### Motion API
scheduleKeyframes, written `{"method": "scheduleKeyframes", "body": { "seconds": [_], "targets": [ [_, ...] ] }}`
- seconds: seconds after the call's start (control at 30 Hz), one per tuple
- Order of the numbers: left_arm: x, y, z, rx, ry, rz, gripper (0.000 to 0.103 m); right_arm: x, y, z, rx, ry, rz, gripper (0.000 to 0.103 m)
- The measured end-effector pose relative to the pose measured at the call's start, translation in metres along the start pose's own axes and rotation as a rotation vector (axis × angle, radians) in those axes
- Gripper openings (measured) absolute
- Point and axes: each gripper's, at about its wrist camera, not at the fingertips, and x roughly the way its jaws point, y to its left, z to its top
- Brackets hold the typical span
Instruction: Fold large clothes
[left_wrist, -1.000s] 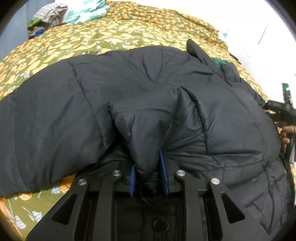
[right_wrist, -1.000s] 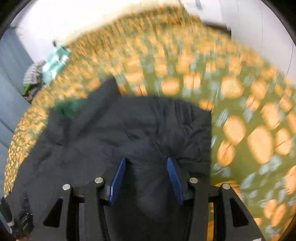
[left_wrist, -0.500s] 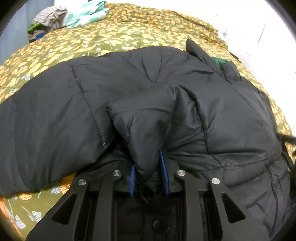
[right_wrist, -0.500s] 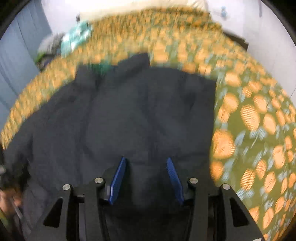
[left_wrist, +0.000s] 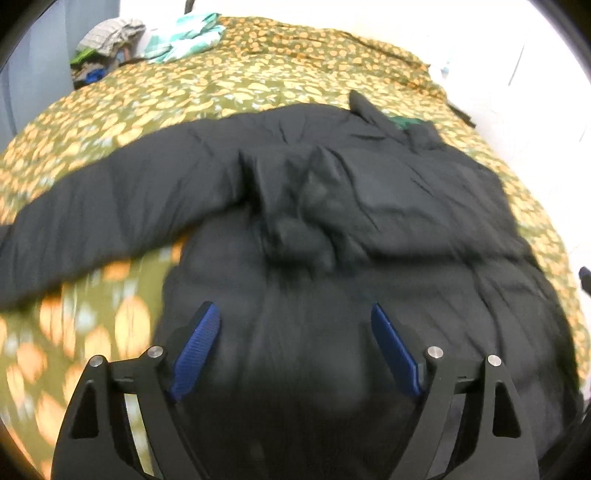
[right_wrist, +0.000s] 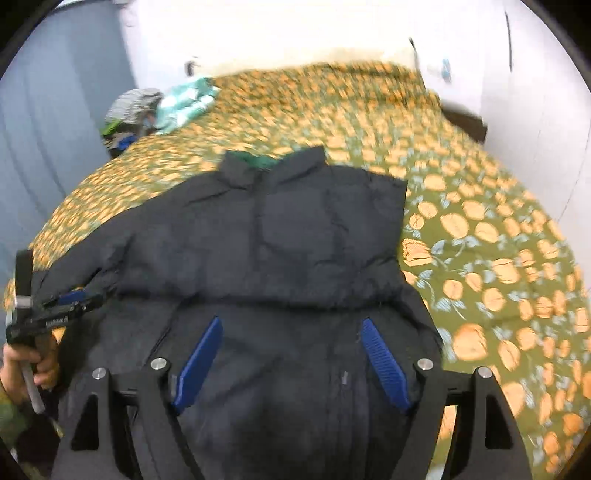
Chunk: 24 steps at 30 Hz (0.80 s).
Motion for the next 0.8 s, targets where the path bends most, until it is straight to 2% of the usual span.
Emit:
{"method": "scheduleKeyframes", "body": {
  "seconds": [0.1, 0.2, 0.3, 0.43, 0.53, 0.8],
  "targets": [
    [-0.018, -0.003, -0.036, -0.003, -0.008, -0.006, 0.091, -0.031, 0.023, -0.041, 0.005, -0.034, -0.004, 0.08],
    [-0.017, -0.006, -0.063, 0.049, 0.002, 0.012, 0.092, -0.041, 0.046, -0.076, 0.023, -0.04, -0.01, 0.08],
    [-0.019, -0.009, -0.065, 0.088, 0.002, 0.03, 0.092, -0.044, 0.066, -0.094, 0.005, -0.006, 0.005, 0.08],
    [-0.024, 0.0, -0.062, 0.025, 0.001, -0.012, 0.092, -0.057, 0.09, -0.1, -0.084, -0.042, 0.011, 0.08],
    [-0.029, 0.001, -0.064, 0.018, -0.004, -0.024, 0.092, -0.063, 0.099, -0.097, -0.092, -0.074, 0.022, 0.08],
    [-0.037, -0.004, -0.073, 0.031, -0.002, -0.031, 0.092, -0.055, 0.114, -0.109, -0.109, -0.038, 0.043, 0.08]
  ]
}}
